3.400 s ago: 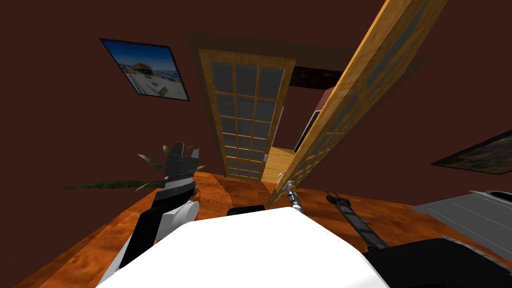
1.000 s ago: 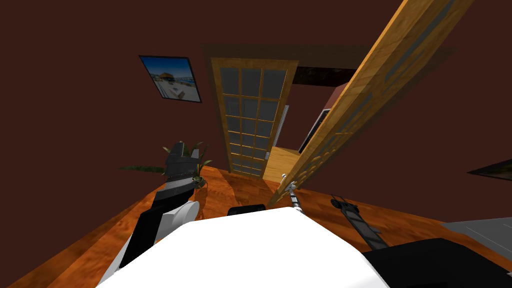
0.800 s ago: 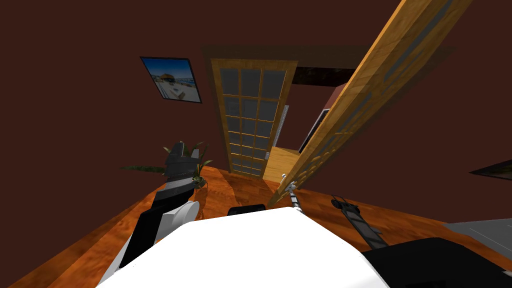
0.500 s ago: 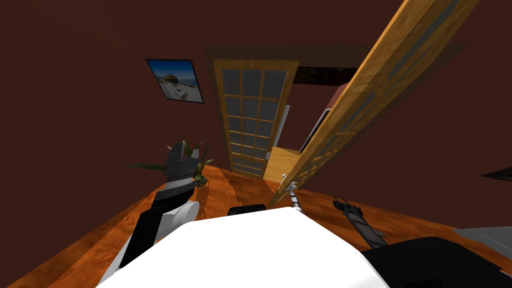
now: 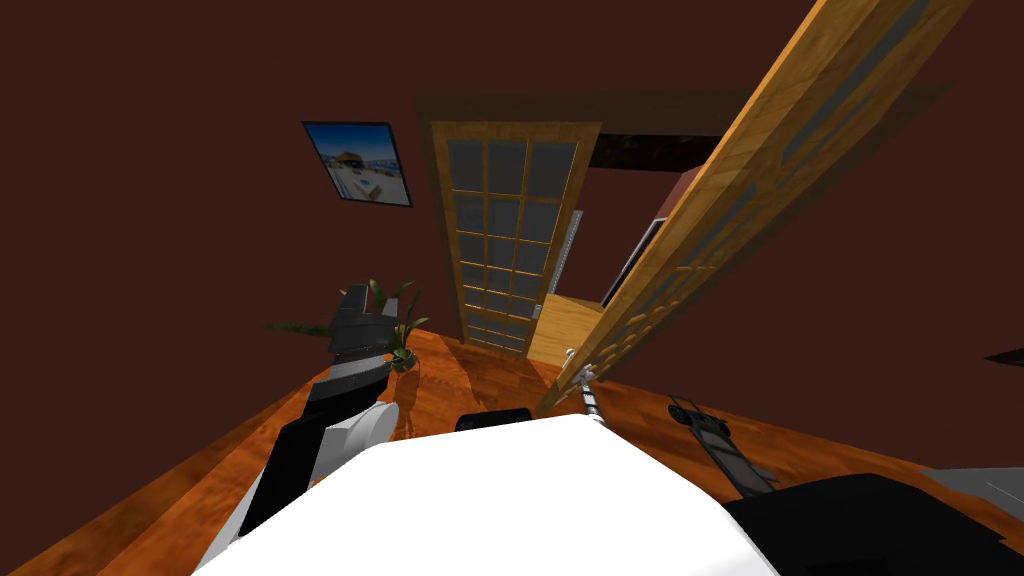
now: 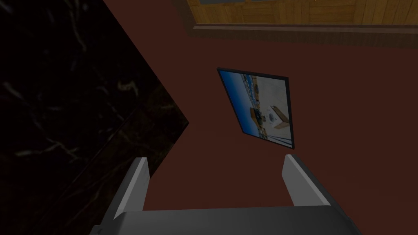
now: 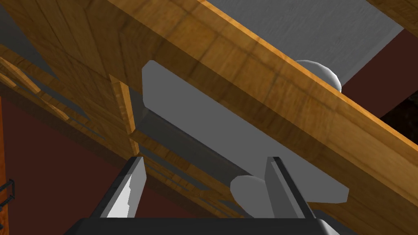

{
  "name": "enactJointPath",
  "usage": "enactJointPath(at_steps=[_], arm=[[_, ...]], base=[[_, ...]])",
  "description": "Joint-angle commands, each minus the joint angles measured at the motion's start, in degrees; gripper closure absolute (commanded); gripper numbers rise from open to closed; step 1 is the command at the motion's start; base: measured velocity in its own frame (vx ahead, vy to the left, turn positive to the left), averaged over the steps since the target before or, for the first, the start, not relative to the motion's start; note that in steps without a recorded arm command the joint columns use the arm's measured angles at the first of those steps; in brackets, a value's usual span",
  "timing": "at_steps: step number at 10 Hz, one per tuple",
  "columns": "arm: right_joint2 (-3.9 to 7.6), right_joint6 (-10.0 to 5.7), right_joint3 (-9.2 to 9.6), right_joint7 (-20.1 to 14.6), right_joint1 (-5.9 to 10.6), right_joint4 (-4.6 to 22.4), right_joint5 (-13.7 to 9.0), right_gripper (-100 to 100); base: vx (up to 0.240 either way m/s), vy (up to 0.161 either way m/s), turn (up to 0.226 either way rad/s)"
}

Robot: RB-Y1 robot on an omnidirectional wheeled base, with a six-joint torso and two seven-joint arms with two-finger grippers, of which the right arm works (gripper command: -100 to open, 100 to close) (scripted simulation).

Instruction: Pull the door open

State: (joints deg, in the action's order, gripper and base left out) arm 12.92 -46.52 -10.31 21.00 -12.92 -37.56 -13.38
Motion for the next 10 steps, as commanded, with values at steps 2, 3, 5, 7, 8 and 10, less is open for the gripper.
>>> enactJointPath(at_steps=[2,3,5,7,8,10], arm=[[1.4,-0.2,-1.32,-2.6,1.12,1.3,-1.4,100],[1.4,-0.2,-1.32,-2.6,1.12,0.1,-1.4,100],[1.4,-0.2,-1.32,-2.6,1.12,1.3,-1.4,100],[1.47,-0.27,-1.03,-5.4,1.21,1.2,-2.2,100],[1.47,-0.27,-1.03,-5.4,1.21,1.2,-2.2,100],[1.47,-0.27,-1.03,-5.4,1.21,1.2,-2.2,100]], base=[[-0.019,-0.013,0.039],[-0.017,0.013,-0.006],[-0.002,-0.003,-0.003],[-0.006,-0.002,0.043],[-0.03,-0.028,0.034],[-0.003,-0.003,0.002]])
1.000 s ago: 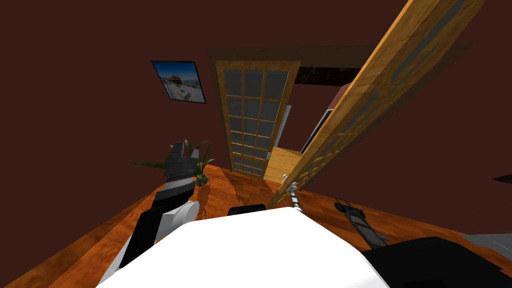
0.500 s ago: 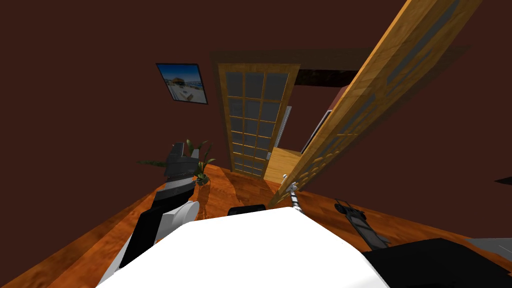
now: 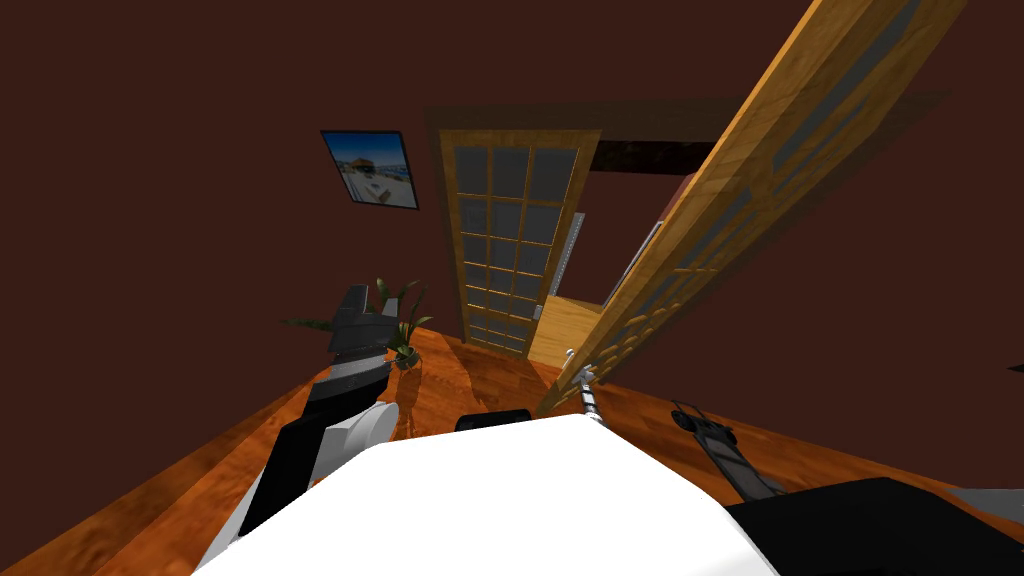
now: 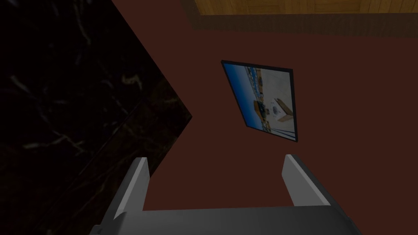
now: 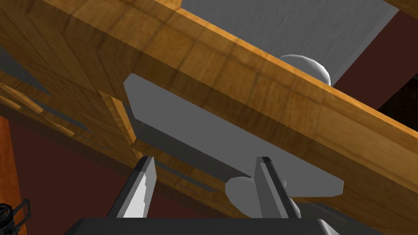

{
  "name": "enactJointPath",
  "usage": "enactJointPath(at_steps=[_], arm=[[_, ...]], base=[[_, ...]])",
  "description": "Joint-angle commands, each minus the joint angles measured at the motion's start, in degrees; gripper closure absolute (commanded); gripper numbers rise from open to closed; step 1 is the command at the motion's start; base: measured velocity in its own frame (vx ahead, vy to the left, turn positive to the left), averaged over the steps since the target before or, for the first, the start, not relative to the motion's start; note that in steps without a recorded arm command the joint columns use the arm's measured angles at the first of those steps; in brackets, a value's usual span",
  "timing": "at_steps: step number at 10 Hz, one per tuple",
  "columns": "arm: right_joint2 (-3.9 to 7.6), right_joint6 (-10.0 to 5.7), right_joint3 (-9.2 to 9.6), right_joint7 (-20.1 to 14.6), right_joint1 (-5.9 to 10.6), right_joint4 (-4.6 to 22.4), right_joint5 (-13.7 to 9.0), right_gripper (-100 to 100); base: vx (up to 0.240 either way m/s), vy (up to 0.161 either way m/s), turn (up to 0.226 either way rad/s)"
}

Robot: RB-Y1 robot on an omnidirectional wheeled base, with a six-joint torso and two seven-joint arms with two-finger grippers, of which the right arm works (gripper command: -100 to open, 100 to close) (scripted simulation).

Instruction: Pull the door open

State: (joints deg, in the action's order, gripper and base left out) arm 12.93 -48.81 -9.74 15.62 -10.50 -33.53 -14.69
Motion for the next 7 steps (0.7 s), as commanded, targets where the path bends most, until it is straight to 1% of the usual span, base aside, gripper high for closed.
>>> enactJointPath(at_steps=[1,2,3,4,7], arm=[[1.45,2.02,-1.6,0.0,-1.2,-2.8,-0.9,100],[1.45,2.02,-1.6,0.0,-1.2,-2.8,-0.9,100],[1.51,1.95,-1.3,-2.9,-1.07,-2.8,-1.6,100],[1.51,1.95,-1.3,-2.9,-1.07,-2.8,-1.6,100],[1.51,1.95,-1.3,-2.9,-1.07,-2.8,-1.6,100]], base=[[0.009,0.001,-0.001],[-0.005,0.021,-0.007],[-0.013,0.002,0.068],[-0.02,-0.029,0.064],[-0.002,-0.007,0.001]])
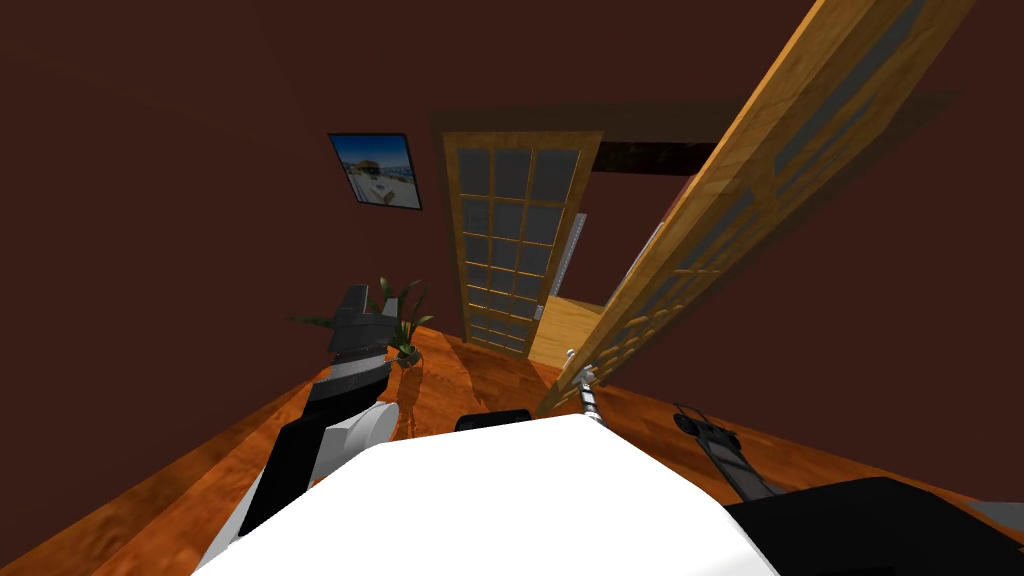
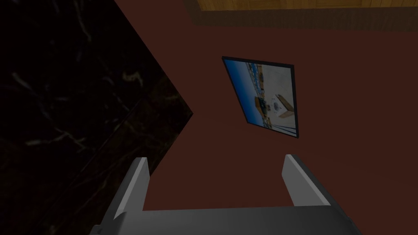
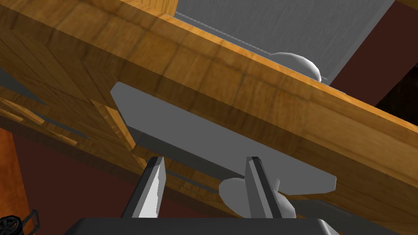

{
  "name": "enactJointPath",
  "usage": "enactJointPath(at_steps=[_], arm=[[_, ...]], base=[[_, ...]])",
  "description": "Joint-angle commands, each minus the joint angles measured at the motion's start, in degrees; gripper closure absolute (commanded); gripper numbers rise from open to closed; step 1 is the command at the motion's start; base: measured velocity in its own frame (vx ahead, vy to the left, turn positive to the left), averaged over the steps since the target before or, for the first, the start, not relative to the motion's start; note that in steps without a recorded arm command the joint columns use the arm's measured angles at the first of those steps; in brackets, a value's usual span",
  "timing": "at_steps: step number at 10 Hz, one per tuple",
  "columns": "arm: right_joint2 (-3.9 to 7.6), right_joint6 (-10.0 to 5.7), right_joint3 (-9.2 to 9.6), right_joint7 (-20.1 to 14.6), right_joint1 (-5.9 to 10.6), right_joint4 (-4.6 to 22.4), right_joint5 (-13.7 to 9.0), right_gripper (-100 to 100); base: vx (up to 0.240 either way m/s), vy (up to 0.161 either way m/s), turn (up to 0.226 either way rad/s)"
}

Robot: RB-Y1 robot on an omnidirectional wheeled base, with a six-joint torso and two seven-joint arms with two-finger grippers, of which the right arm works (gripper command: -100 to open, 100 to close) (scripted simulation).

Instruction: Pull the door open

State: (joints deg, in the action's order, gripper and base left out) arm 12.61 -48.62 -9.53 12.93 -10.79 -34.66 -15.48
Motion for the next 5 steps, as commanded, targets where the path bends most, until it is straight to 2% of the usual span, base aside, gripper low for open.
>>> enactJointPath(at_steps=[1,3,4,5], arm=[[1.84,1.76,-1.51,-0.2,-0.77,-1.7,-0.8,100],[1.84,1.76,-1.51,-0.2,-0.77,-1.7,-0.8,100],[1.84,1.67,-1.51,-0.2,-0.77,0.3,-0.8,100],[1.84,1.76,-1.51,-0.2,-0.77,-1.7,-0.8,100]], base=[[0.005,-0.011,-0.01],[0.0,0.012,0.007],[0.016,-0.003,0.002],[0.001,0.01,-0.019]])
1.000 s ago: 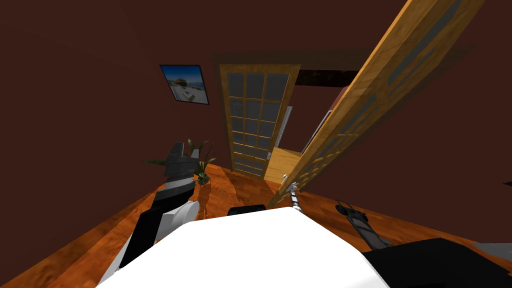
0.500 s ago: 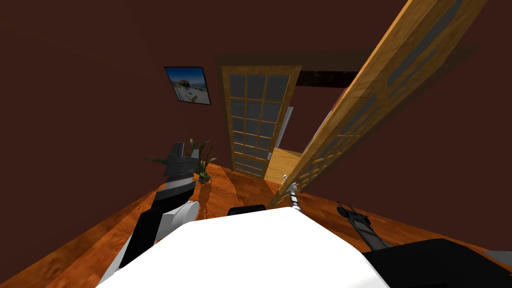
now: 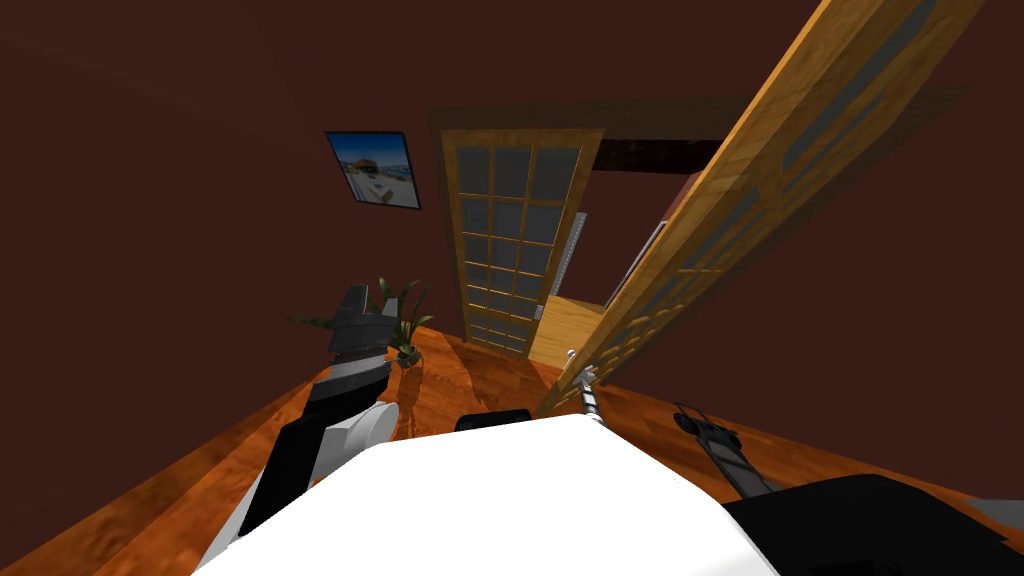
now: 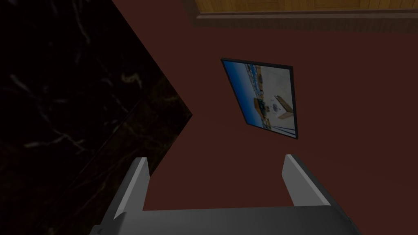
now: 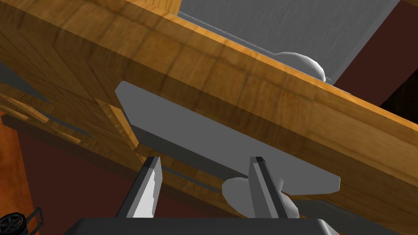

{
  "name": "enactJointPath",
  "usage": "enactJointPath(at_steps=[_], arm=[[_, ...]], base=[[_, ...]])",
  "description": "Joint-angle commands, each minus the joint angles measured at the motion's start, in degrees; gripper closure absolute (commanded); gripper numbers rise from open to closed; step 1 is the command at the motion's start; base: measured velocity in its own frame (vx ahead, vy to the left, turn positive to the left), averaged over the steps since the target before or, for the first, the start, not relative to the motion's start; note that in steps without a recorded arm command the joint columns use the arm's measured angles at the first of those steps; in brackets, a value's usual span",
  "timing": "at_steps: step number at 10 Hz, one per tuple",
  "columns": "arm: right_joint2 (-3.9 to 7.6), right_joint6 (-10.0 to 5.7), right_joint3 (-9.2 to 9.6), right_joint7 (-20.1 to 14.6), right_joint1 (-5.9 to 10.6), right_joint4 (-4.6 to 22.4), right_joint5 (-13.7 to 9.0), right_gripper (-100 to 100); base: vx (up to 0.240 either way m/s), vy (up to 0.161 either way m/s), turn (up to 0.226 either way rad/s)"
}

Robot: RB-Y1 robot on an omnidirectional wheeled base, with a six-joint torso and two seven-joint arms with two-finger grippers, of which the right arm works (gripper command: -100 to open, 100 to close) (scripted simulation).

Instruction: Pull the door open

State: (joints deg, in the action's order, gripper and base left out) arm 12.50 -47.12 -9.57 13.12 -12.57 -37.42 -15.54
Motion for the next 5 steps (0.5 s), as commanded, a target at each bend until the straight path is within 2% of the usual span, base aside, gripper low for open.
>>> enactJointPath(at_steps=[1,5], arm=[[0.05,-0.04,0.05,-1.7,0.03,-0.1,-0.3,100],[0.16,-0.13,0.17,-5.6,0.1,-0.3,-1.0,100]], base=[[-0.07,0.0,0.214],[-0.077,-0.064,0.169]])
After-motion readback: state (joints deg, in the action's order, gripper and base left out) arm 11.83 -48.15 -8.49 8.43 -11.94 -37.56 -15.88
